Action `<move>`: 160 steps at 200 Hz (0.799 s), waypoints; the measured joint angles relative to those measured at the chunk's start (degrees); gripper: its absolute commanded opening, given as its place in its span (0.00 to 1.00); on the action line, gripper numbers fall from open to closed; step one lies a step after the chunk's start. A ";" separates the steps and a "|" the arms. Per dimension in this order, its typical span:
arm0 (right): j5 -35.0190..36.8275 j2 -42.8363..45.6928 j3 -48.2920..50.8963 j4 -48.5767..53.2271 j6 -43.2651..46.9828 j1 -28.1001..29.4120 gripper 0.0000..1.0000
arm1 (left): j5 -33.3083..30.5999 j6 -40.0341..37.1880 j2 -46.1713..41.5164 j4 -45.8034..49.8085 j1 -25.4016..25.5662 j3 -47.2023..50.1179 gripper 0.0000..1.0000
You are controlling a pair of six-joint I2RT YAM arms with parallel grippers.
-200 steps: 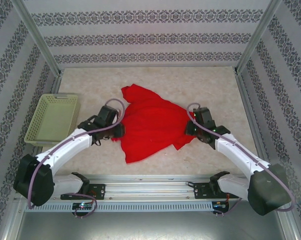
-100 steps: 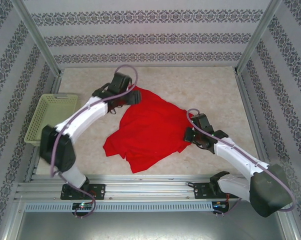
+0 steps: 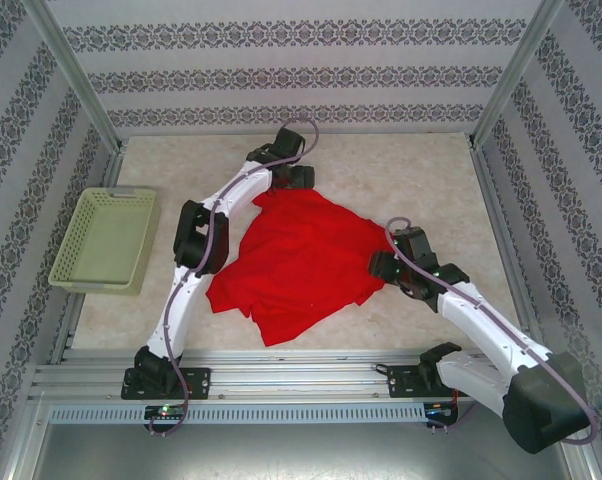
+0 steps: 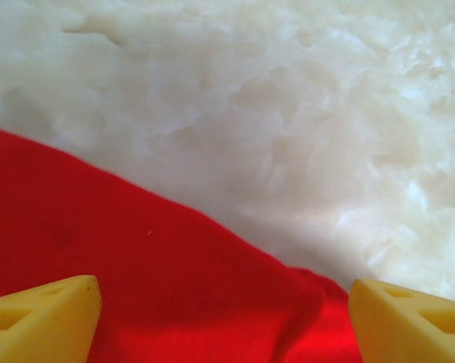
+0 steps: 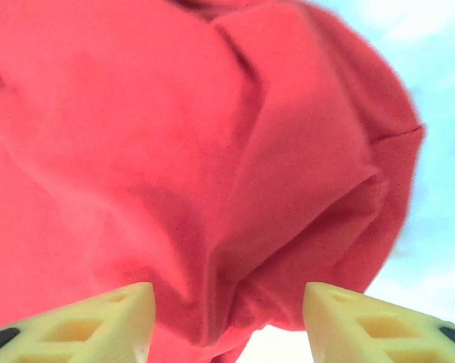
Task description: Fold the inside-out t-shirt
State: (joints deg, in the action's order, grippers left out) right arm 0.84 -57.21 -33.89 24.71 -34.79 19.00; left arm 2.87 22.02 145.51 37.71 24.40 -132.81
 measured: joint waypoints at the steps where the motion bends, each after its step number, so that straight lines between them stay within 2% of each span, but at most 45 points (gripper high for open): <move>1: -0.04 0.11 -0.04 0.07 0.11 -0.26 0.59 | 0.07 -0.09 0.33 0.07 0.00 -0.35 0.79; 16: -0.04 1.01 -0.57 0.44 0.79 -3.04 0.63 | 0.76 -0.72 3.26 0.57 0.00 -2.95 0.70; 50: -0.90 1.01 -0.90 0.28 1.36 -10.14 0.67 | 1.38 -1.64 5.35 1.40 -0.04 -4.48 0.29; 69: -1.97 -1.46 -0.90 -0.72 1.33 -13.46 0.67 | 1.75 -1.46 5.29 1.77 -0.15 -3.72 0.15; 86: -3.30 -5.53 -1.27 -2.23 1.31 -15.91 0.67 | 1.73 -1.49 3.13 0.72 -0.17 -0.04 0.10; 134: -8.00 -19.04 -5.14 -6.58 2.69 -22.64 0.59 | 3.15 -1.42 -7.61 -0.92 -1.16 15.43 0.04; 160: -11.96 -23.19 -6.01 -9.35 2.99 -22.99 0.57 | 3.34 -1.44 -11.67 -2.10 -1.66 18.84 0.01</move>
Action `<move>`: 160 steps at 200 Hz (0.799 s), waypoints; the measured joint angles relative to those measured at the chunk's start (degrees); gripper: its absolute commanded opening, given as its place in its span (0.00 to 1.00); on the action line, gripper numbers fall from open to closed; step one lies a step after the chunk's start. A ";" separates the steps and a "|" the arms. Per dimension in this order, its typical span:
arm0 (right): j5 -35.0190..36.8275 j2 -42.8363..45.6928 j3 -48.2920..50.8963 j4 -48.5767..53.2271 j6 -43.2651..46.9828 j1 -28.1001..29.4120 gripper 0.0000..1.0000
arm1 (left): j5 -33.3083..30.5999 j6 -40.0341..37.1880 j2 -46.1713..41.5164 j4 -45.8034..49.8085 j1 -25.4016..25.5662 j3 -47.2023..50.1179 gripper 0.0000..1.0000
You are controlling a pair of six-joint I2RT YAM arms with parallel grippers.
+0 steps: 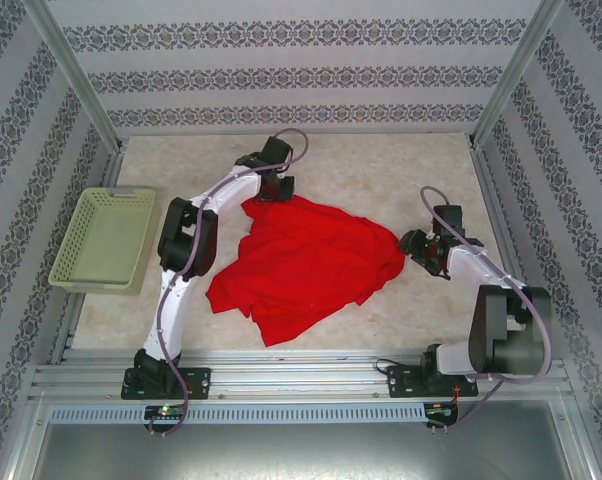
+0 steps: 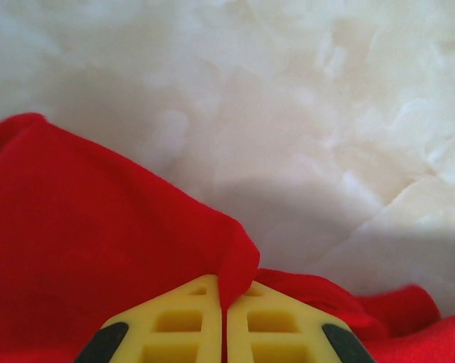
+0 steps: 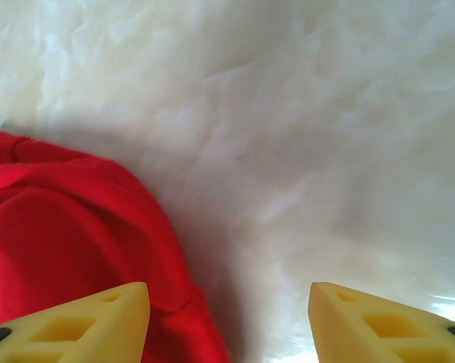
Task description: Fold the inside-out t-shirt
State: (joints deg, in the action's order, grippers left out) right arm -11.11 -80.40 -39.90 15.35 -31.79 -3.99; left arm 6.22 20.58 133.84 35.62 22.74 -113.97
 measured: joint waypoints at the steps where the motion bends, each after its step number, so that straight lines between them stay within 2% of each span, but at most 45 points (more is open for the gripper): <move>1: -0.26 -0.22 -0.02 -0.09 0.04 0.20 0.57 | 0.02 0.00 -0.17 -0.04 0.00 0.09 0.01; 16: -2.05 -1.90 -0.33 -1.20 0.07 2.16 0.54 | 0.07 0.00 -1.53 -0.50 0.00 0.46 0.00; 26: -2.93 -2.75 -0.55 -1.73 0.20 3.58 0.47 | 0.07 0.00 -2.45 -0.72 0.00 0.90 0.00; 35: -3.58 -3.30 -0.74 -2.12 0.50 4.57 0.37 | 0.07 0.00 -3.32 -0.92 0.00 1.53 0.00; 53: -3.72 -3.54 -1.40 -1.49 0.90 5.38 0.06 | -0.07 -0.02 -5.03 -0.92 0.00 2.64 0.00; 58: -3.26 -3.48 -1.77 -0.98 0.72 5.35 0.00 | -0.26 -0.02 -5.62 -0.92 -0.02 3.08 0.00; 79: 0.31 -1.11 -4.98 4.02 2.89 5.38 0.00 | -0.83 -0.04 -9.92 -0.83 -0.61 6.05 0.00; 99: 5.81 6.12 -10.67 10.95 5.79 6.16 0.00 | -1.73 -0.02 -17.81 -1.03 -2.38 11.10 0.00; 116: 8.74 14.93 -16.37 14.05 8.15 6.91 0.00 | -3.30 0.44 -29.16 -3.06 -5.35 18.08 0.00; 138: 8.50 25.81 -21.75 14.12 10.05 7.78 0.00 | -6.05 1.09 -47.25 -8.72 -9.03 28.20 0.00; 160: 5.42 31.74 -22.64 13.40 10.60 8.90 0.00 | -7.78 1.53 -61.29 -14.67 -8.85 34.67 0.00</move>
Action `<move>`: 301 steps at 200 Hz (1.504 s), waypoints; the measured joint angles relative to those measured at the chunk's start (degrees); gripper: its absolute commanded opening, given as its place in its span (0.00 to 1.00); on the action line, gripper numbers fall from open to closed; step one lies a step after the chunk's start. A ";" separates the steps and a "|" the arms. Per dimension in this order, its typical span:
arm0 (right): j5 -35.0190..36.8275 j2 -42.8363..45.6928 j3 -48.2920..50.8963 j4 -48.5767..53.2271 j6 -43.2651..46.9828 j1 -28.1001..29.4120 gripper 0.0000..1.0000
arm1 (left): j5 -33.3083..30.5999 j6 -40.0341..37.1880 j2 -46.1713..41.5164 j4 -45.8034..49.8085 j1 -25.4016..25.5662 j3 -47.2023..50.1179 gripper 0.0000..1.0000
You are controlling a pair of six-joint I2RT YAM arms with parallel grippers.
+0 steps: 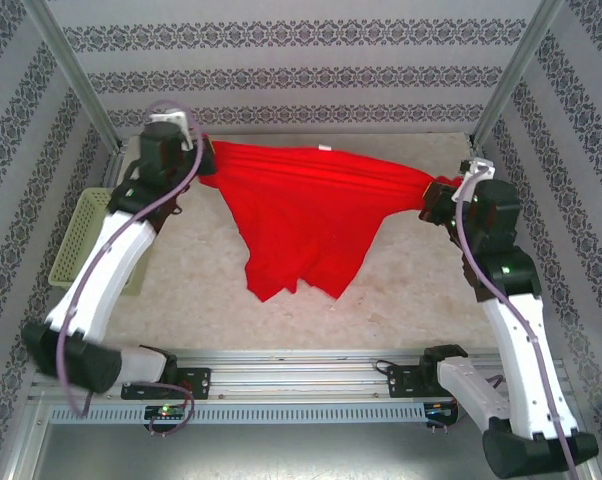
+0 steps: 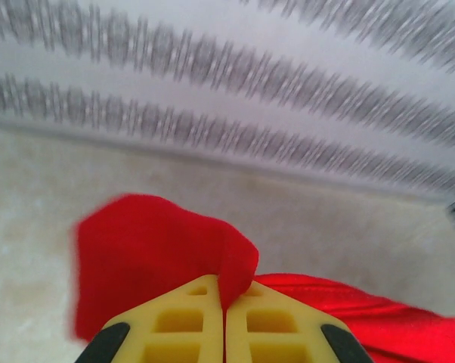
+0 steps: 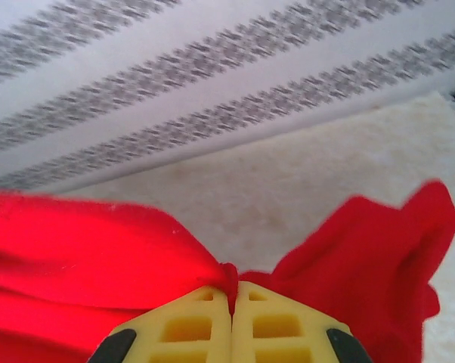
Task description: Fold the inside-out t-shirt
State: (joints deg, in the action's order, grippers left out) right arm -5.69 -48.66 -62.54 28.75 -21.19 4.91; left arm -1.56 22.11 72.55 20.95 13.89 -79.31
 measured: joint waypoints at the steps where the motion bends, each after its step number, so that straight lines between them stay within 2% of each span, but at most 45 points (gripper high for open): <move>1: -0.11 0.07 0.09 -0.04 -0.02 0.04 0.00 | -0.02 0.04 -0.26 -0.17 0.02 0.20 0.00; 19: -1.22 0.26 3.91 -1.14 -0.09 2.23 0.00 | -0.68 1.18 -6.27 -4.46 0.24 6.19 0.00; 35: -1.20 -1.16 10.82 -1.53 -1.38 5.20 0.04 | -0.13 3.65 -7.02 -7.30 0.24 13.33 0.00; 52: -0.92 -4.22 19.98 -1.84 -3.65 8.92 0.13 | 1.84 6.97 -4.61 -8.31 0.22 21.62 0.00; 76: -0.11 -8.33 30.01 -0.79 -7.67 12.70 0.33 | 6.01 11.63 1.55 -7.69 0.22 33.94 0.00; 111: 3.23 -10.43 28.87 2.36 -8.28 12.87 0.53 | 10.25 14.69 1.42 -6.58 0.22 43.60 0.00; 134: 5.16 -11.15 23.85 1.90 -7.17 12.57 0.59 | 11.06 14.99 -1.40 -6.93 0.22 44.02 0.00; 146: 5.64 -12.90 21.42 0.87 -6.82 12.44 0.60 | 11.23 14.99 -2.58 -6.95 0.22 43.87 0.00; 154: 5.97 -14.60 20.17 -0.04 -6.71 12.44 0.60 | 11.28 14.97 -3.06 -6.97 0.22 43.69 0.06; 159: 6.19 -16.04 19.52 -0.68 -6.69 12.44 0.60 | 11.30 14.97 -3.30 -6.99 0.22 43.65 0.12; 172: 6.78 -20.35 18.10 -1.40 -6.69 12.44 0.60 | 11.23 14.67 -3.87 -6.75 0.24 43.50 0.37; 179: 7.13 -22.69 17.49 -1.53 -6.69 12.44 0.59 | 10.99 14.25 -4.24 -6.36 0.22 43.30 0.46; 206: 9.27 -30.91 15.80 -1.53 -6.71 12.44 0.58 | 7.82 13.18 -6.32 -2.86 -0.15 40.61 0.69; 213: 9.68 -32.22 15.72 -1.57 -6.71 12.44 0.57 | 6.93 13.03 -6.47 -2.05 -0.66 39.32 0.72; 234: 10.67 -35.12 15.54 -1.57 -6.69 12.46 0.54 | 5.07 12.85 -4.85 -1.07 -2.51 35.28 0.74; 256: 11.80 -36.65 15.54 -1.62 -6.49 12.46 0.51 | 4.28 12.90 1.88 -0.83 -3.28 30.71 0.70; 276: 12.55 -36.50 15.82 -2.43 -6.47 12.44 0.46 | 4.83 12.94 8.55 -0.83 -3.41 28.63 0.61; 301: 12.79 -36.26 17.16 -3.96 -6.08 12.46 0.36 | 6.56 13.16 13.90 -0.79 -3.48 28.50 0.43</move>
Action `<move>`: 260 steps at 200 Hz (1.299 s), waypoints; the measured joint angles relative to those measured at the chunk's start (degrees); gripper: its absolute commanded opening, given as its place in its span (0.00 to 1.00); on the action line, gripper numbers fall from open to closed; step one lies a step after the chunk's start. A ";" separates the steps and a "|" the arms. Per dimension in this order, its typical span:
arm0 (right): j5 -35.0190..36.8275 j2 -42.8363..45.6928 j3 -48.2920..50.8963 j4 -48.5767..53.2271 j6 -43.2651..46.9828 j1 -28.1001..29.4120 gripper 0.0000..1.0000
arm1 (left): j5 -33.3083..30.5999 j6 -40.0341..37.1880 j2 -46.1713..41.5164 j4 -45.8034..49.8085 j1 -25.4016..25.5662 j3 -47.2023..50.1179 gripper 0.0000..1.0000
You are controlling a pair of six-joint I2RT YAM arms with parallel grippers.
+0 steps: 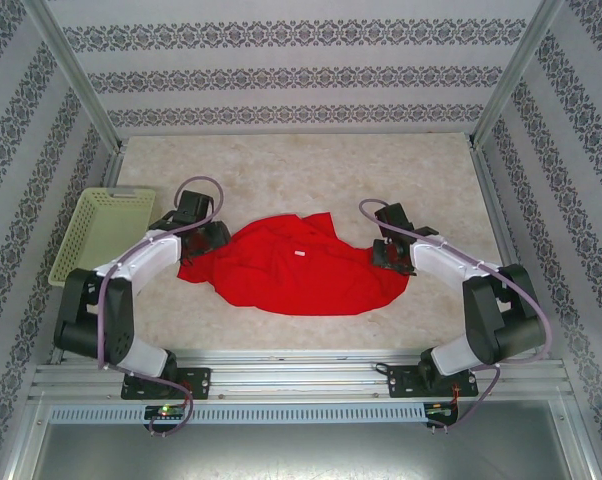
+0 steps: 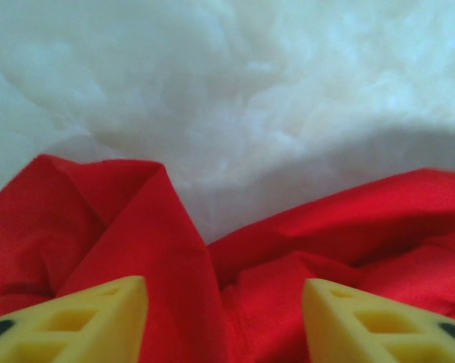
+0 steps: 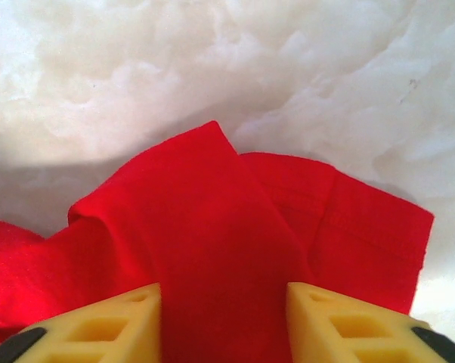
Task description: Fold the inside-out t-shirt
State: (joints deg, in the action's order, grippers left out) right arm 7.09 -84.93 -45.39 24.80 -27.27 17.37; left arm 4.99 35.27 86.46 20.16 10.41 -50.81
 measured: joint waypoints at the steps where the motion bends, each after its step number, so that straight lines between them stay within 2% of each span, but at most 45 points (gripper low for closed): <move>1: 0.00 0.00 0.04 0.00 0.04 -0.02 0.36 | 0.04 0.02 0.20 -0.02 0.00 0.00 0.43; 53: 0.24 0.31 0.17 -0.74 0.57 0.00 0.08 | 2.78 0.52 1.79 0.00 0.00 0.04 0.06; 65: 0.52 1.01 0.17 -0.61 0.92 0.00 0.02 | 3.08 0.68 1.44 0.02 0.00 0.04 0.00; 102: 1.81 6.64 0.13 0.31 1.46 0.00 0.00 | 3.10 0.11 -3.54 1.73 0.00 -0.17 0.00; 151: 4.98 20.72 -2.36 4.68 3.28 -0.31 0.00 | -0.83 -0.50 -16.24 5.46 0.00 -3.96 0.00; 181: 5.79 28.50 -4.46 6.45 3.50 -1.51 0.00 | -2.47 -0.76 -19.78 6.21 0.00 -6.80 0.00; 203: 5.75 30.64 -4.46 7.43 3.41 -1.51 0.00 | -2.01 -0.79 -18.64 6.51 0.00 -6.62 0.00; 228: 4.81 30.91 -1.44 7.34 2.51 -1.53 0.00 | 0.66 -0.79 -14.27 6.34 0.00 -4.85 0.06; 245: 3.52 30.73 2.38 7.21 1.46 -1.51 0.00 | 2.73 -0.92 -9.99 6.38 0.02 -2.40 0.13; 260: 2.40 30.27 4.87 7.17 0.57 -1.51 0.00 | 4.11 -1.18 -6.86 6.38 0.02 -0.46 0.26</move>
State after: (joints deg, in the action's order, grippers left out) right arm 9.50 -54.65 -40.51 31.97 -26.70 15.86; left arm 9.10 34.09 79.59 26.55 10.44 -51.27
